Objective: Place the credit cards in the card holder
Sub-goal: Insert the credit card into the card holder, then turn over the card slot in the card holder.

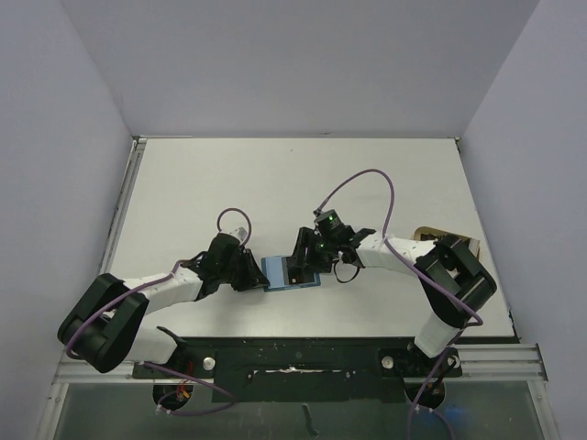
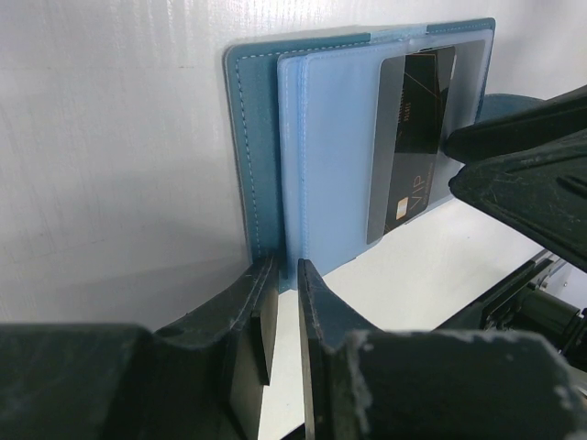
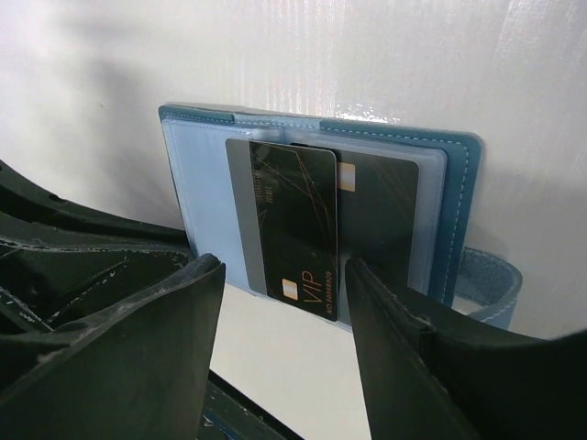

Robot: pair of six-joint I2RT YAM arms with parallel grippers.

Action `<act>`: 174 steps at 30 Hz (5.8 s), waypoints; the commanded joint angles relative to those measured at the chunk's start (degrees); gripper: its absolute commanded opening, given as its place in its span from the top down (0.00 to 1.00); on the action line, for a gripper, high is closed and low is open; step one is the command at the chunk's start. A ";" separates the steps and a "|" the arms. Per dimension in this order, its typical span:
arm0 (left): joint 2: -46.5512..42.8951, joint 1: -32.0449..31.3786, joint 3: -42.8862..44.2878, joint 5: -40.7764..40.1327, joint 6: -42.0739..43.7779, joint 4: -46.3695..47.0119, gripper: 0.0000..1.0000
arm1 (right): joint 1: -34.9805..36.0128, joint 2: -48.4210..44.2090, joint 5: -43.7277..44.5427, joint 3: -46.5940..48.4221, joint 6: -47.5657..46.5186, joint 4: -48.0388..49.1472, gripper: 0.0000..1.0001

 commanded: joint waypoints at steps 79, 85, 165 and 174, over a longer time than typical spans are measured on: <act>-4.91 3.23 -0.43 0.57 -2.62 6.01 0.80 | 5.25 4.22 0.43 3.20 -4.82 4.70 0.61; -4.58 3.31 -0.52 1.30 -3.13 7.11 0.76 | 5.26 3.58 2.16 3.94 -5.98 2.68 0.74; 0.64 3.42 10.33 0.54 3.66 -6.94 1.00 | 1.87 -5.33 8.74 3.37 -9.14 -7.14 0.59; 2.08 3.01 13.56 2.54 3.39 -7.59 0.82 | -0.89 -8.36 10.07 0.83 -10.55 -7.77 0.55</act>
